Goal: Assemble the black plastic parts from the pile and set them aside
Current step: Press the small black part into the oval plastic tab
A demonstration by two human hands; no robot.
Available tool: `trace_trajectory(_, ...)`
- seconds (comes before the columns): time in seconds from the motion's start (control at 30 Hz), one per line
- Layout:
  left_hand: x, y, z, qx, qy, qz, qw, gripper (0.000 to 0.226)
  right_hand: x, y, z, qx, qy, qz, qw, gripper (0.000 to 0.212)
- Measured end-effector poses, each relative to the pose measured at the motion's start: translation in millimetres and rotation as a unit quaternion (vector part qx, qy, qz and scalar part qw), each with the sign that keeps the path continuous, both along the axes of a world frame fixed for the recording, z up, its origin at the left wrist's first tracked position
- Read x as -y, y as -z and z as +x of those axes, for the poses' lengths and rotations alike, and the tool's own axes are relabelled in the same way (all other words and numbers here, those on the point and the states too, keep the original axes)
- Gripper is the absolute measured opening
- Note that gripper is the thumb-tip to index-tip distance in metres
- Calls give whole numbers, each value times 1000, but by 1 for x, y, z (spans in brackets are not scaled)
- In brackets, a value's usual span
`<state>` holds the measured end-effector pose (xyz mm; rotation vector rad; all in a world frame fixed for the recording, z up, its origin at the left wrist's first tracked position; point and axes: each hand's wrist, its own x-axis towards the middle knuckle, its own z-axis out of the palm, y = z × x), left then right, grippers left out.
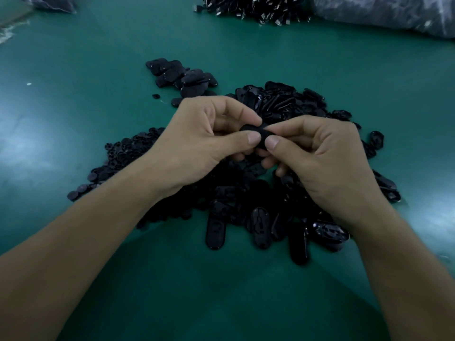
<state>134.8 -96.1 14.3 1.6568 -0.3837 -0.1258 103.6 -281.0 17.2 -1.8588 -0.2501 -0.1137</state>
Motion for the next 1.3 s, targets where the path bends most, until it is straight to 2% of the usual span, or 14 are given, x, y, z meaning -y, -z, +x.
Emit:
trace_trajectory(0.43, -1, 3, 0, -21, -5, -43, 999, 23, -2, -1, -2, 7, 0, -37, 999, 9)
trace_trajectory(0.73, 1, 2, 0, -47, -14, -36, 998, 31, -2, 1, 0, 7, 7, -53, 999, 15)
trace_trajectory(0.9, 1, 2, -1, -44, -22, -36, 998, 25, -1, 1, -1, 4, 4, -62, 998, 13)
trace_trajectory(1.3, 2, 4, -2, -40, -28, -32, 998, 25, -1, 1, -2, 16, 25, -118, 993, 11)
